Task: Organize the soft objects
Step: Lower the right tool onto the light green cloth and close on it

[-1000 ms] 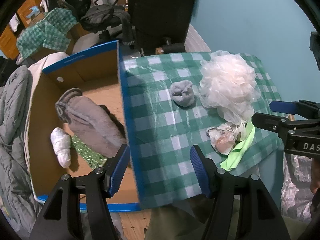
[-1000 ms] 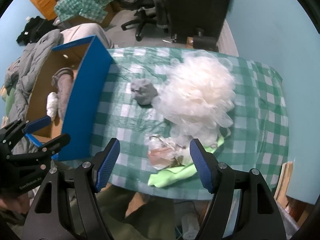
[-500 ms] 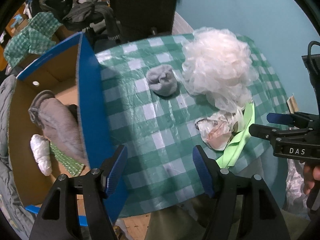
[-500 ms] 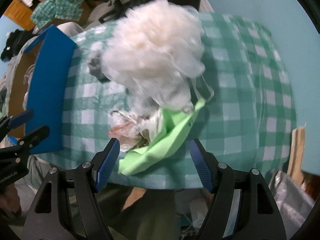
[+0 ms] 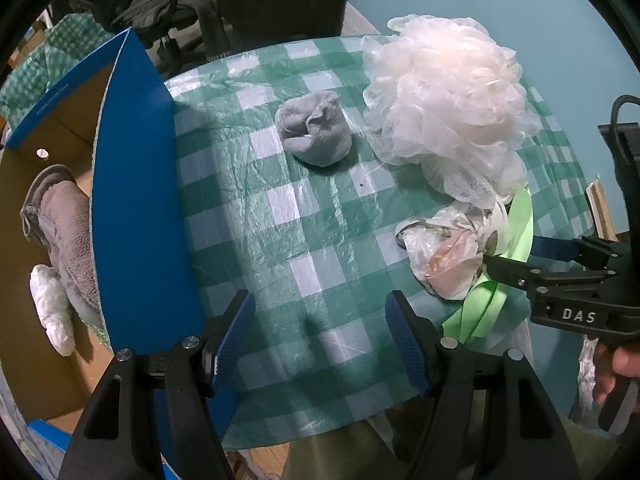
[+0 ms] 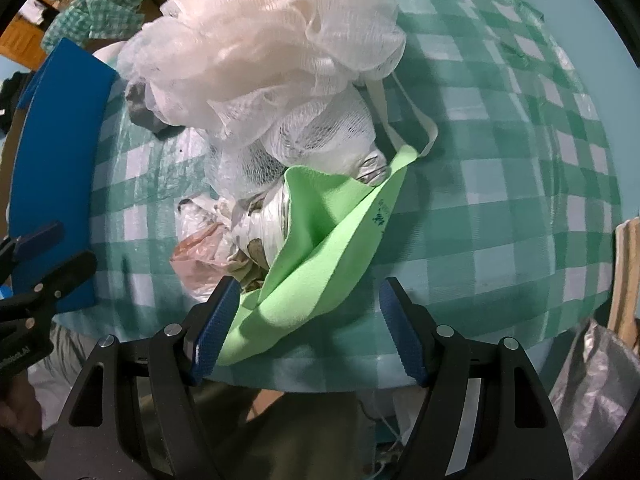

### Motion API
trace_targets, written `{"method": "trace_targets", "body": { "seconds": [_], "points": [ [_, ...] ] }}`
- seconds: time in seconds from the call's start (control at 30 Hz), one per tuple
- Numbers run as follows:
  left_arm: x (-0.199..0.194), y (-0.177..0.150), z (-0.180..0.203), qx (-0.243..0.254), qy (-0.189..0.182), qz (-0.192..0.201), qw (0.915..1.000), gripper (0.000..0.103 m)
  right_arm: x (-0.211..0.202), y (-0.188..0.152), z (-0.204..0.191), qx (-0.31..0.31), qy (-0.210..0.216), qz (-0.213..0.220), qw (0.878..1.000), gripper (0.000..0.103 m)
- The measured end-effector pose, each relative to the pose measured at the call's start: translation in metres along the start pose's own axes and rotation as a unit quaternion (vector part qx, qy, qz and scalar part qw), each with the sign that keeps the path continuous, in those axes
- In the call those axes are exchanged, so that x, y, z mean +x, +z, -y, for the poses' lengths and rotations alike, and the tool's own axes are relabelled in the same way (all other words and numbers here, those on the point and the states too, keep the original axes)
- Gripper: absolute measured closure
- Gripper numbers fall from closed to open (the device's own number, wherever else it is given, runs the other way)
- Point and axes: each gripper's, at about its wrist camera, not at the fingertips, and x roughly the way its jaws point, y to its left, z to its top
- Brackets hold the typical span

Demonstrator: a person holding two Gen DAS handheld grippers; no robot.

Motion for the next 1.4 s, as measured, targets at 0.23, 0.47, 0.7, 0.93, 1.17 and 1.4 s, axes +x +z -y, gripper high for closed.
{"method": "trace_targets", "body": {
  "seconds": [0.23, 0.47, 0.7, 0.93, 1.17, 1.4],
  "points": [
    [0.004, 0.004, 0.002, 0.007, -0.001, -0.004, 1.0000, 0.034, 0.012, 0.000, 0.005, -0.002, -0.010, -0.004, 1.000, 0.050],
    [0.008, 0.009, 0.009, 0.008, -0.007, -0.008, 0.9999, 0.034, 0.011, -0.005, 0.023, -0.030, -0.036, -0.009, 0.999, 0.087],
    [0.013, 0.015, 0.029, 0.017, -0.015, -0.012, 0.9997, 0.032, 0.006, 0.000, 0.061, -0.040, -0.051, -0.007, 0.998, 0.087],
    [0.017, 0.020, 0.050, 0.023, -0.029, -0.012, 0.9992, 0.028, -0.002, 0.014, 0.101, -0.051, -0.065, -0.001, 0.997, 0.087],
    [0.020, 0.026, 0.070, 0.029, -0.044, -0.011, 0.9985, 0.024, -0.009, 0.032, 0.133, -0.053, -0.037, 0.008, 0.998, 0.073],
    [0.034, 0.034, 0.084, 0.024, -0.057, -0.023, 0.9978, 0.023, -0.016, 0.025, 0.137, -0.040, -0.023, 0.017, 0.999, 0.043]
  ]
}}
